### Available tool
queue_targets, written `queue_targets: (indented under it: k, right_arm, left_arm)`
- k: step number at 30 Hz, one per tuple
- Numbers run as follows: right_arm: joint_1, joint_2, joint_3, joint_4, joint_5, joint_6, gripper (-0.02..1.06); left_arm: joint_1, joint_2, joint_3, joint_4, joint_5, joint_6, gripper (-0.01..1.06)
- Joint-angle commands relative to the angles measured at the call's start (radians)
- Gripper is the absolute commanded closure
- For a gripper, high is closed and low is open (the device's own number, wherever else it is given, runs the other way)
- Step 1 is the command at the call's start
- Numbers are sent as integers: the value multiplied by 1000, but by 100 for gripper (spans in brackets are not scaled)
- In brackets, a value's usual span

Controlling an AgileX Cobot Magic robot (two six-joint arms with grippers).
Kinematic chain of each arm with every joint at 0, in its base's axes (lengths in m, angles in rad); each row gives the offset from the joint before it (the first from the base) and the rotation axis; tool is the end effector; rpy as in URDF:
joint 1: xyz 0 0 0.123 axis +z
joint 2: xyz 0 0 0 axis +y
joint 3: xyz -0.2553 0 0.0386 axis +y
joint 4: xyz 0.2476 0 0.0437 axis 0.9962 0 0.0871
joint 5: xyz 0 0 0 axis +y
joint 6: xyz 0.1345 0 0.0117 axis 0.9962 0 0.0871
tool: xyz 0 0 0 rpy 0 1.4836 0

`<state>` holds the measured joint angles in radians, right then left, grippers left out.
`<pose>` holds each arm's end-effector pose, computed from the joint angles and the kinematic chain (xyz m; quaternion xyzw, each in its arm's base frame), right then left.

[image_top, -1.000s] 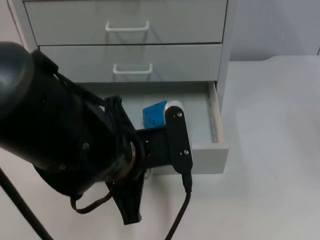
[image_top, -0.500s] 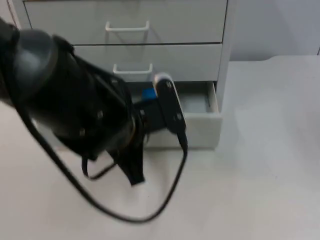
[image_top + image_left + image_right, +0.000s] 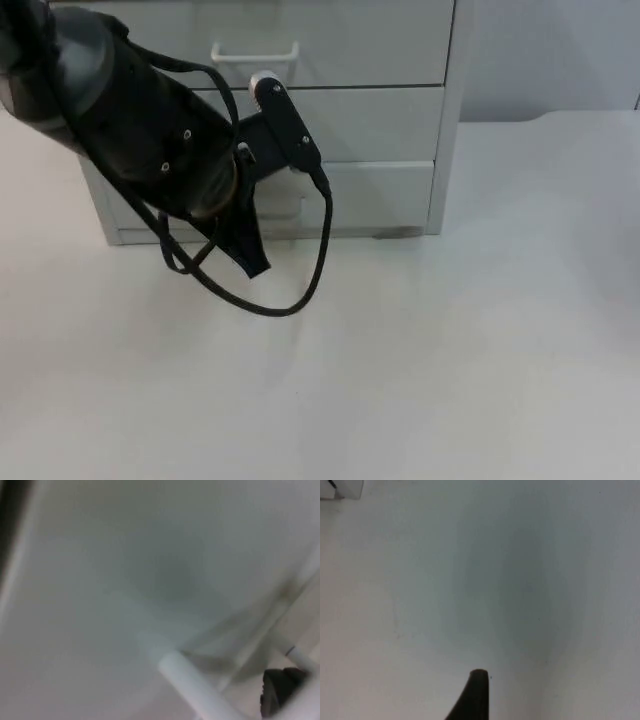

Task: Open the drawer with the left hand, place the block into the drawer with the right hand, then close the drawer with the left hand.

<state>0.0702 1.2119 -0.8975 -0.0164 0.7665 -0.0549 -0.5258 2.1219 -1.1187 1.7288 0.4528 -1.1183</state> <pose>0.2685 0.0173 0.2274 -0.0640 0.9565 -0.0050 0.2846 0.3907 -0.1592 0.0444 0.4303 0.8065 0.2244 0.3376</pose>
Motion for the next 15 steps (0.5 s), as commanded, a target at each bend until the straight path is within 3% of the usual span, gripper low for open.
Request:
queue_targets:
  k: [1, 6, 11, 15]
  right_arm:
    - [-6, -7, 2, -6, -15, -5, 23]
    - [-6, -7, 2, -6, -15, -5, 23]
    - [-6, -7, 2, -6, -23, -5, 23]
    - [-6, -7, 2, -6, -26, -5, 23]
  left_arm:
    - [16, 4, -25, 16, 38, -14, 105]
    - [4, -1, -7, 16, 48, -14, 105]
    - [-57, -46, 72, -20, 62, -12, 105]
    - [-150, -157, 207, -92, 66, -12, 105]
